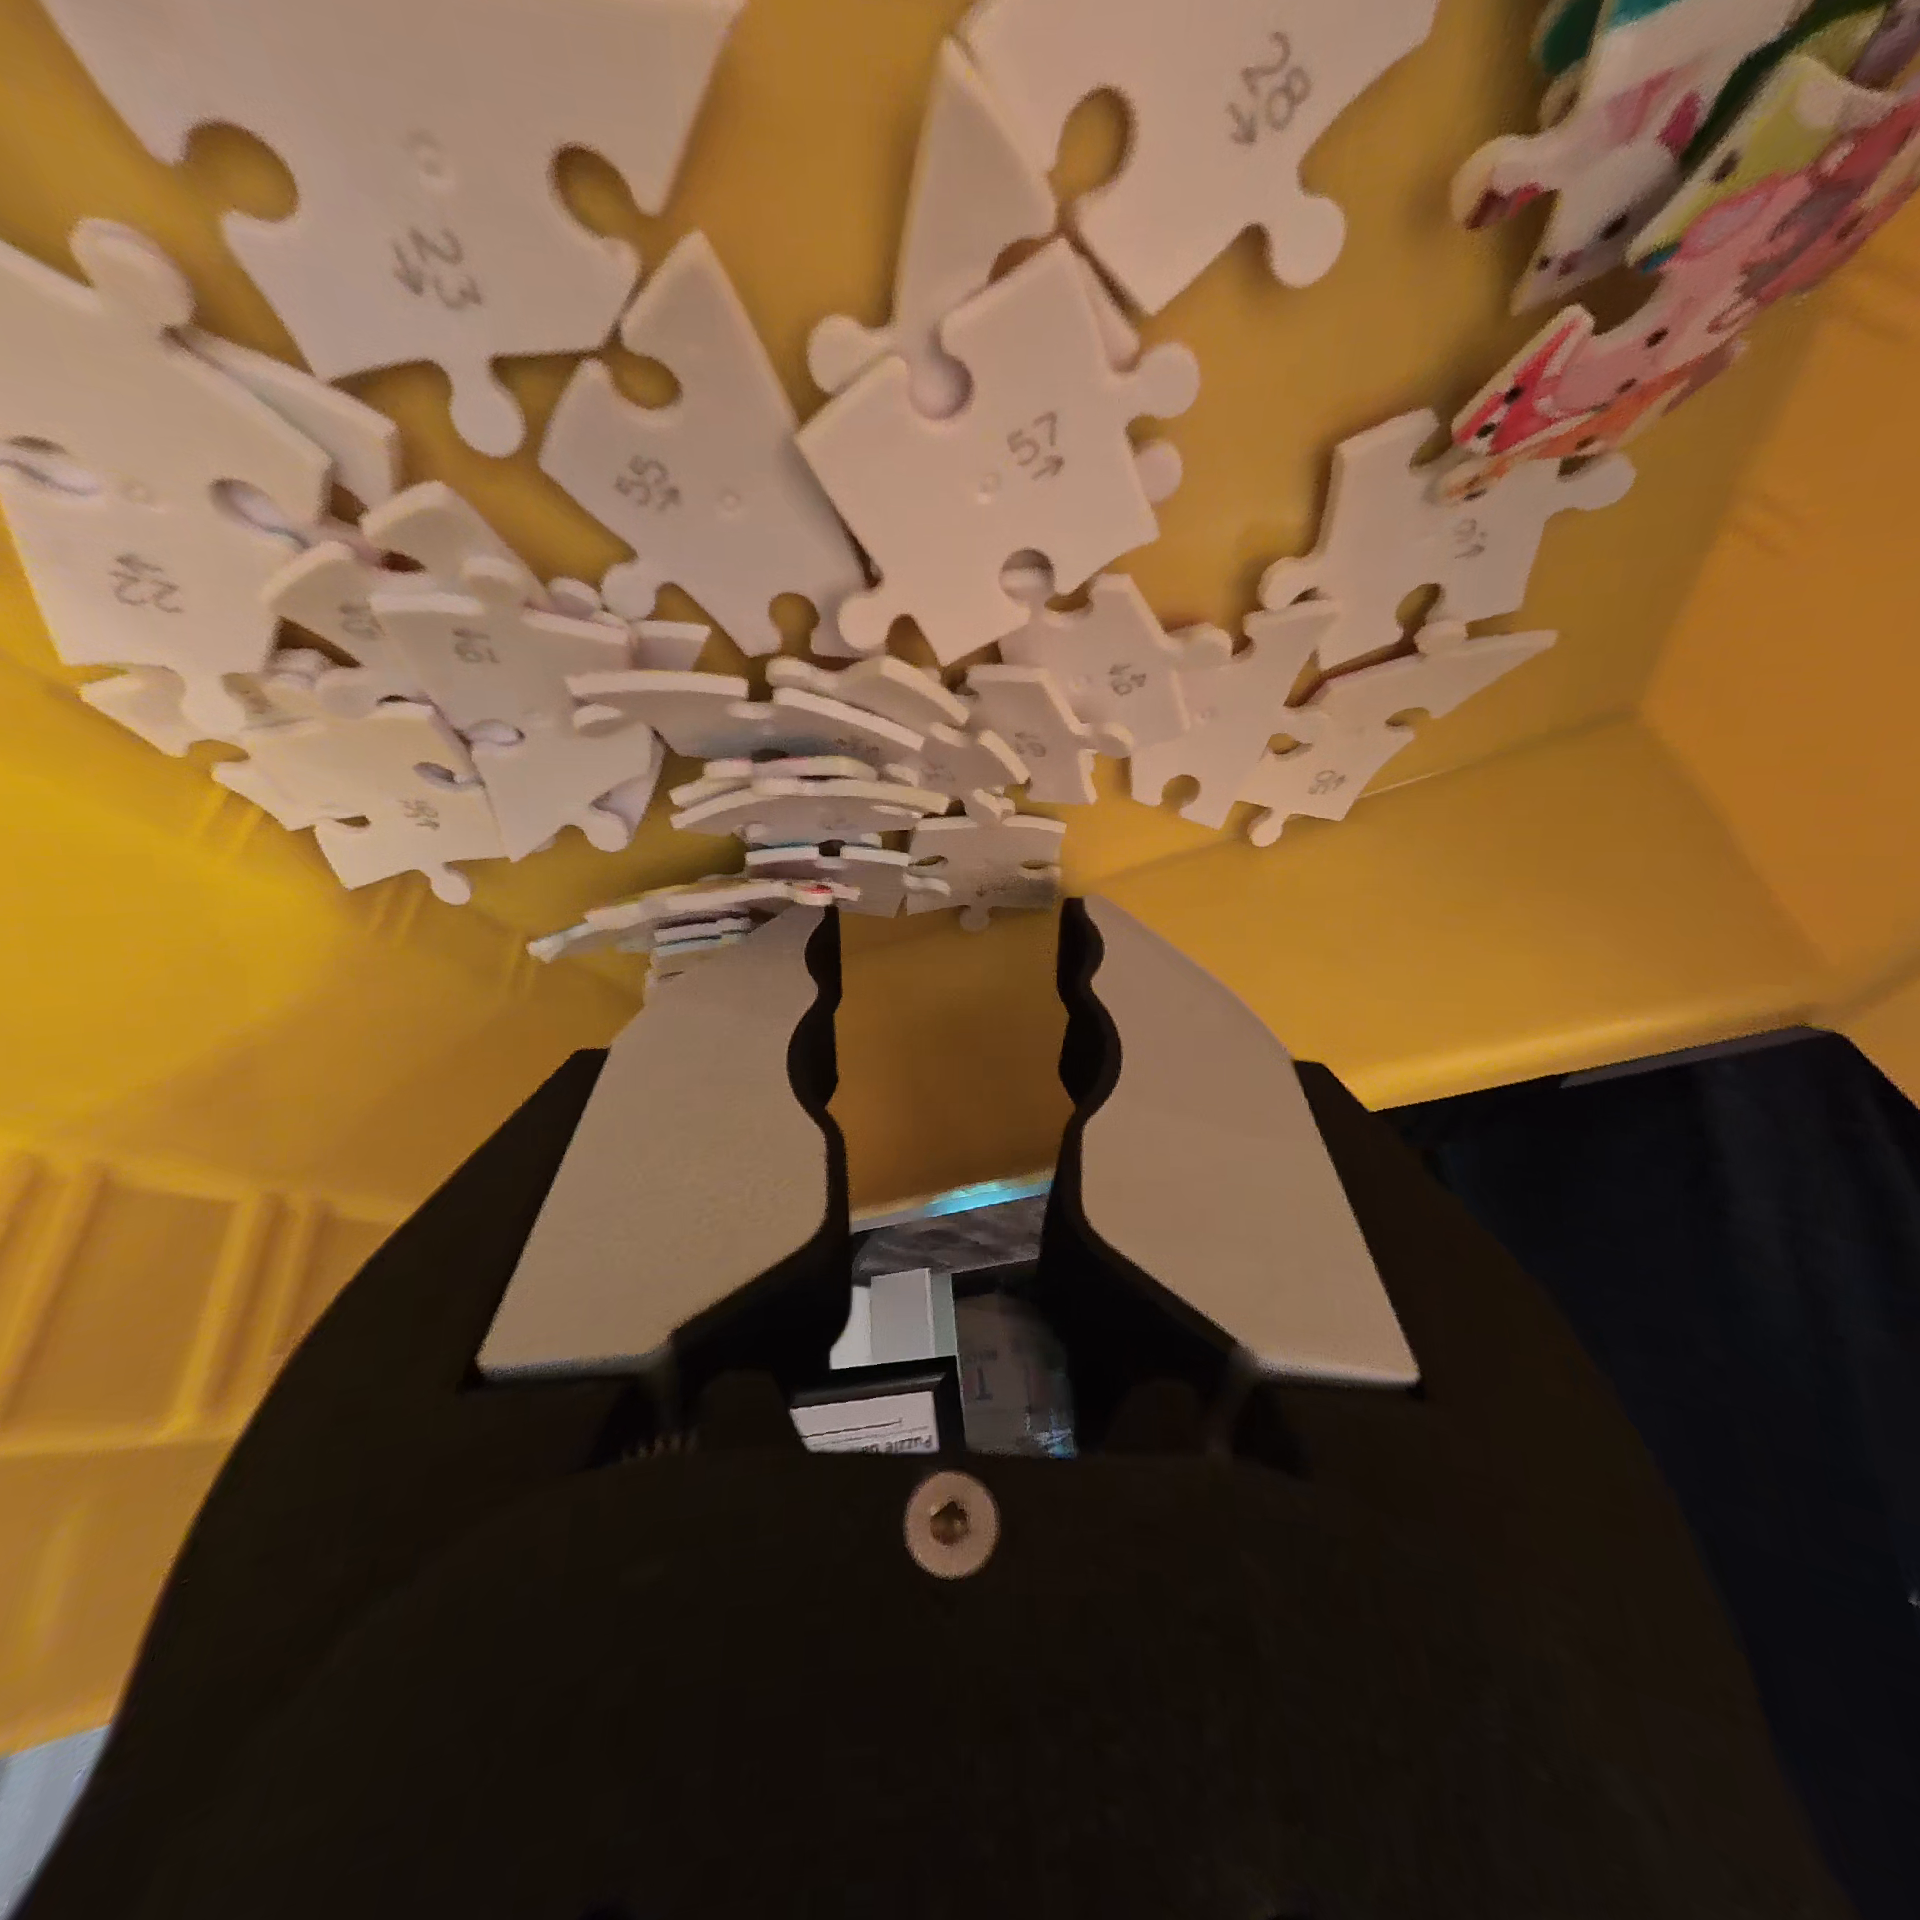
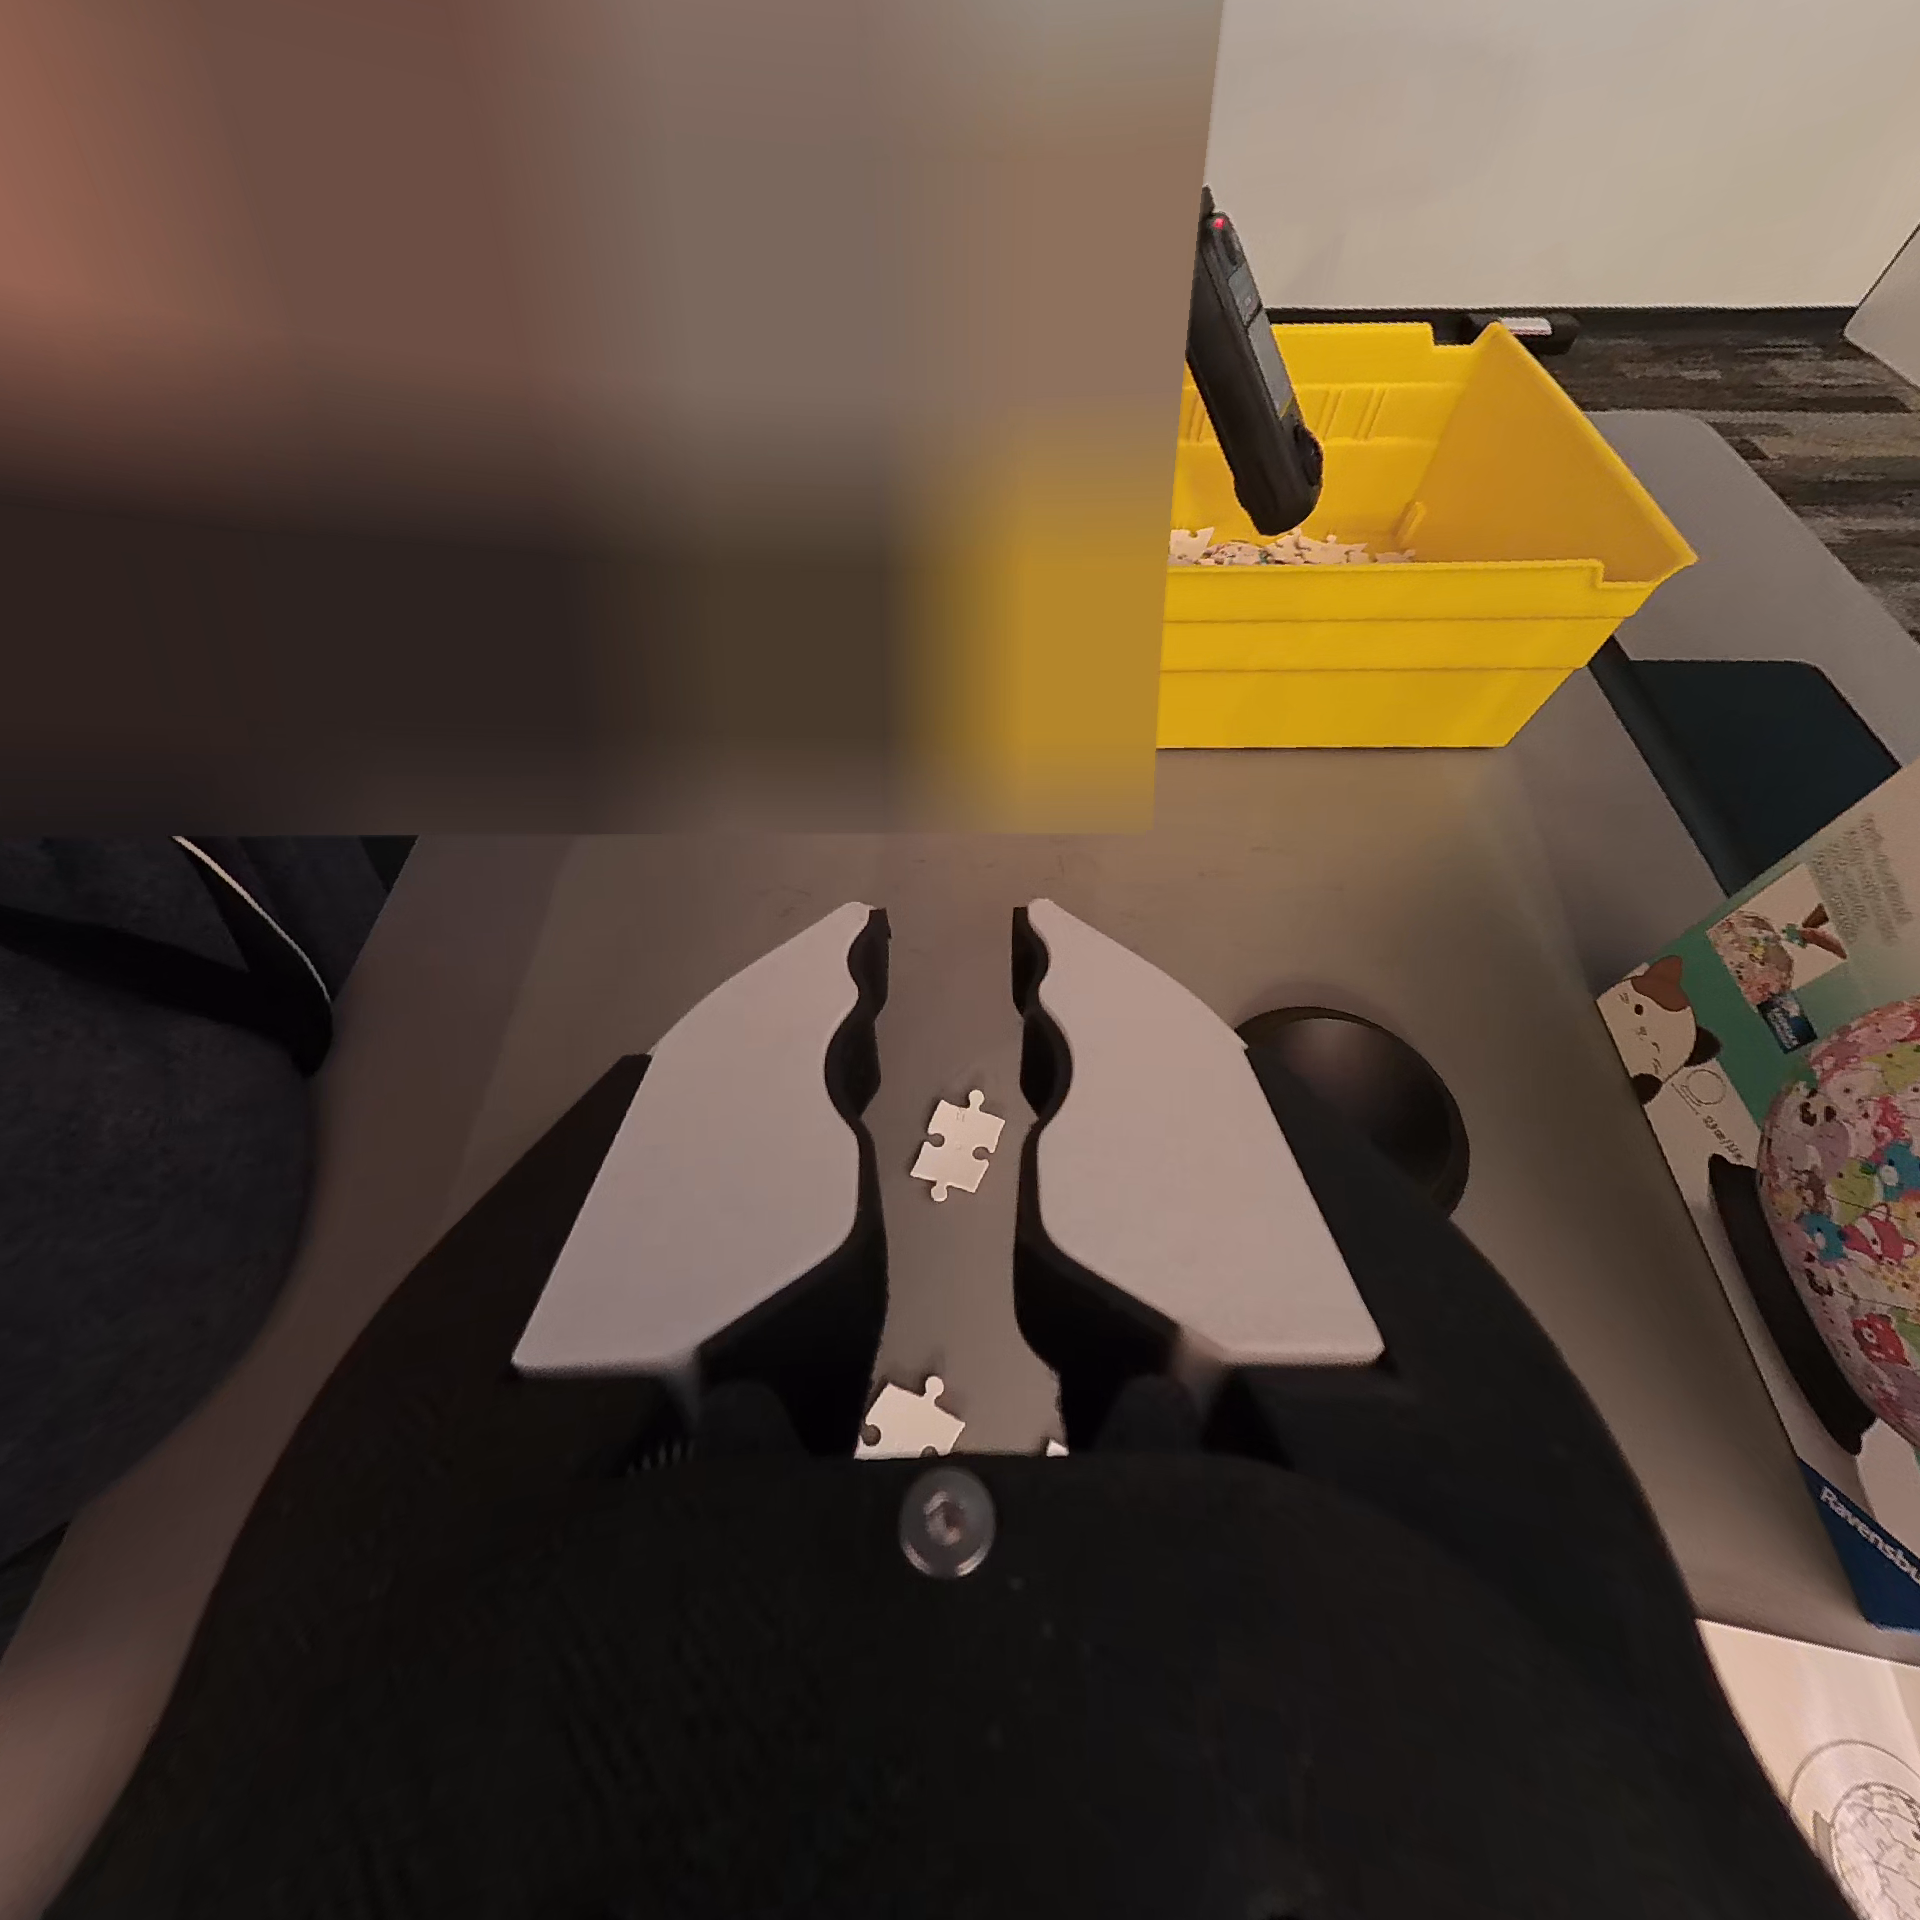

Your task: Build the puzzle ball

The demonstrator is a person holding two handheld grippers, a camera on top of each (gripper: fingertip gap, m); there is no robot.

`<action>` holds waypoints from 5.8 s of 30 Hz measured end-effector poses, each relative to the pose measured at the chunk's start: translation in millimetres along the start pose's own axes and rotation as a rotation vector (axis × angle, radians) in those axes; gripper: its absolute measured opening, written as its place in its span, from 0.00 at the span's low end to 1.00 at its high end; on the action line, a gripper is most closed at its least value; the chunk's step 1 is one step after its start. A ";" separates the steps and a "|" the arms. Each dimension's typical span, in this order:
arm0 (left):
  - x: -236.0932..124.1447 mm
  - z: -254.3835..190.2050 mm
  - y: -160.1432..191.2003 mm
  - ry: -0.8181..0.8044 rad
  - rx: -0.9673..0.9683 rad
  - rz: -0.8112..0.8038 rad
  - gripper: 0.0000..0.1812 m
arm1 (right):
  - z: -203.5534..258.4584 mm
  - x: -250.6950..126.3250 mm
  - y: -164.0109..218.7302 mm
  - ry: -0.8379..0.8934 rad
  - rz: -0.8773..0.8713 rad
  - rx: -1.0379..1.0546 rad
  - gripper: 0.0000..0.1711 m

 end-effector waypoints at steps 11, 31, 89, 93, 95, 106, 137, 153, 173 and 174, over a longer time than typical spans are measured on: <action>0.8 -4.4 -4.7 -0.065 -0.059 -0.008 0.26 | 2.0 -0.8 0.7 0.009 0.021 -0.012 0.14; -20.0 16.2 9.0 0.001 -0.066 -0.056 0.16 | -0.2 -9.4 0.9 0.018 0.015 -0.017 0.14; -64.5 -191.1 -6.3 0.039 0.473 -0.640 0.12 | 17.1 -62.3 8.1 -0.021 0.181 -0.125 0.14; -107.2 -133.4 33.9 -0.109 0.393 -0.837 0.13 | 11.8 -62.2 10.4 -0.015 0.175 -0.103 0.14; -102.7 -99.1 46.2 -0.144 0.401 -0.751 0.14 | 9.0 -60.7 11.6 -0.010 0.174 -0.093 0.14; -35.9 -40.9 -4.1 -0.344 0.819 -0.586 0.24 | -8.7 -45.6 26.2 0.030 0.202 -0.007 0.14; -16.2 -42.5 -34.6 -0.249 1.049 -0.490 0.08 | -12.7 -54.6 30.9 0.054 0.206 0.017 0.14; -88.7 -30.3 4.5 -0.215 0.684 -0.760 0.01 | -14.8 -53.6 33.1 0.050 0.213 0.019 0.14; 21.6 -174.5 26.4 0.287 0.237 -1.027 0.01 | -13.0 -57.6 35.0 0.064 0.254 -0.005 0.14; 22.9 -174.8 24.0 0.271 0.233 -1.026 0.01 | -13.0 -57.9 35.3 0.064 0.257 -0.005 0.14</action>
Point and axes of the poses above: each gripper's, where its closed fingertips meet, x out along the fingers, y out of its underside, z = x × y across the jaws, the point moved 6 cm from there along -x, back along the fingers, and after that the axes turned 4 degrees about x, right-handed, at the moved point
